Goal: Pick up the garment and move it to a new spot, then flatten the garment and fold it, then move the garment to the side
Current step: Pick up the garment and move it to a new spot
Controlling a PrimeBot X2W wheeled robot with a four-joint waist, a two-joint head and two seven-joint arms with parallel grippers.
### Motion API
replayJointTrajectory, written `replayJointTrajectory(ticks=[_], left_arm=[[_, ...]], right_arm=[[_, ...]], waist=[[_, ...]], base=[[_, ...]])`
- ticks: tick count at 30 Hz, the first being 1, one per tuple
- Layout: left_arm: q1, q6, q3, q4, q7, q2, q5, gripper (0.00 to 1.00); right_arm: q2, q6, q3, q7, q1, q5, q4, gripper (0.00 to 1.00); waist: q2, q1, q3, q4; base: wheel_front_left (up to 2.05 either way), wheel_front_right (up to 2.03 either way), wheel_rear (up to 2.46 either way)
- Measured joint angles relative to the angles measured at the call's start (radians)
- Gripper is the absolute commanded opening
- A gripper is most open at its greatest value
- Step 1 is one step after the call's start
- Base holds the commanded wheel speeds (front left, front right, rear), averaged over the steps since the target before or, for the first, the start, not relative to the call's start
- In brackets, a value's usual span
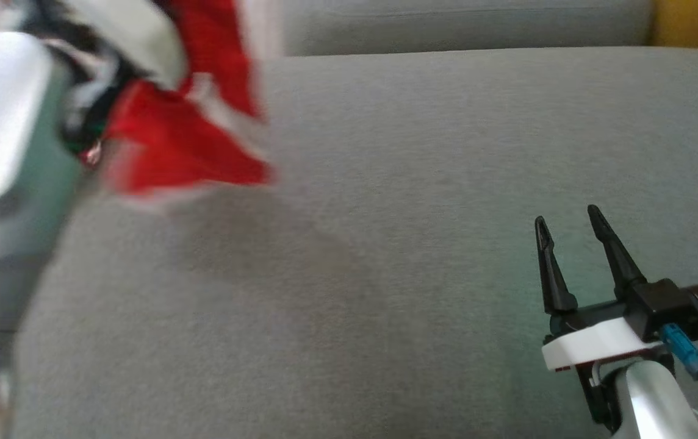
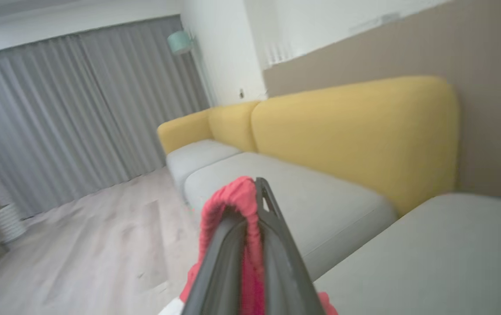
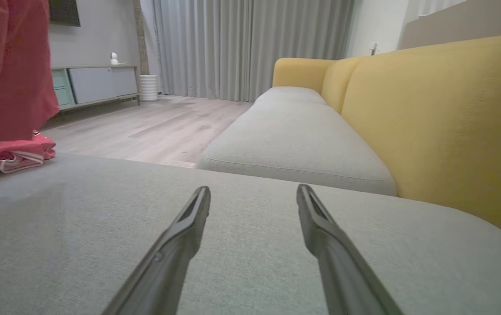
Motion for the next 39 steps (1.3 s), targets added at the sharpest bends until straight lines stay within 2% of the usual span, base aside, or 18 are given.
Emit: replayJointTrajectory(ticks=[6, 10, 14, 17, 23, 24, 25, 26, 27, 28, 34, 39], left_arm=[[0.073, 0.042, 0.000, -0.022, -0.046, -0.139, -0.097, 0.00], [0.209, 0.077, -0.001, 0.006, -0.075, -0.196, -0.146, 0.00], [0.339, 0.116, 0.010, 0.116, -0.119, -0.196, -0.180, 0.00], [0.403, 0.133, 0.021, 0.209, -0.158, -0.175, -0.182, 0.00], [0.423, 0.151, 0.079, 0.316, -0.268, -0.139, -0.182, 0.00], [0.423, 0.151, 0.082, 0.328, -0.285, -0.140, -0.183, 0.03], [0.424, 0.150, 0.086, 0.339, -0.300, -0.142, -0.187, 0.35], [0.425, 0.149, 0.094, 0.346, -0.316, -0.143, -0.190, 0.76], [0.426, 0.149, 0.099, 0.353, -0.333, -0.145, -0.195, 0.76], [0.427, 0.145, 0.101, 0.362, -0.349, -0.148, -0.197, 1.00], [0.478, 0.120, 0.101, 0.365, -0.431, -0.188, -0.195, 1.00], [0.553, 0.114, 0.100, 0.305, -0.457, -0.191, -0.174, 1.00]], right_arm=[[0.001, 0.000, -0.011, -0.005, 0.000, 0.014, 0.014, 1.00], [0.001, 0.000, -0.028, -0.011, 0.000, 0.015, 0.019, 1.00], [0.001, 0.000, -0.027, -0.013, -0.002, 0.015, 0.019, 1.00], [0.001, 0.000, -0.025, -0.019, -0.005, 0.024, 0.019, 1.00], [0.001, 0.000, -0.020, -0.020, -0.030, 0.024, 0.025, 1.00], [0.001, 0.000, -0.019, -0.020, -0.030, 0.024, 0.028, 1.00], [0.001, 0.000, -0.019, -0.020, -0.030, 0.024, 0.032, 1.00], [0.001, 0.000, -0.019, -0.020, -0.030, 0.024, 0.035, 1.00], [0.001, 0.000, -0.018, -0.020, -0.030, 0.024, 0.038, 1.00], [0.001, 0.000, -0.018, -0.020, -0.030, 0.023, 0.040, 1.00], [0.001, 0.000, -0.015, -0.020, -0.027, 0.021, 0.042, 1.00], [0.001, 0.000, -0.017, -0.020, -0.020, 0.012, 0.044, 1.00]], waist=[[0.0000, 0.0002, -0.008, -0.072], [0.0000, 0.0003, 0.011, -0.091], [0.0000, 0.0003, 0.039, -0.099], [0.0000, 0.0003, 0.065, -0.104], [0.0000, 0.0004, 0.108, -0.104], [0.0000, 0.0004, 0.110, -0.101], [0.0000, 0.0003, 0.111, -0.097], [0.0000, 0.0003, 0.111, -0.094], [0.0000, 0.0004, 0.109, -0.090], [0.0000, 0.0004, 0.107, -0.087], [0.0000, 0.0003, 0.075, -0.066], [0.0000, 0.0002, 0.036, -0.046]], base=[[0.00, 0.00, 0.00], [0.00, 0.00, 0.00], [0.00, 0.00, 0.00], [0.00, 0.00, 0.00], [0.00, 0.00, 0.00], [0.00, 0.00, 0.00], [0.00, 0.00, 0.00], [0.00, 0.00, 0.00], [0.00, 0.00, 0.00], [0.00, 0.00, 0.00], [0.00, 0.00, 0.00], [0.00, 0.00, 0.00]])
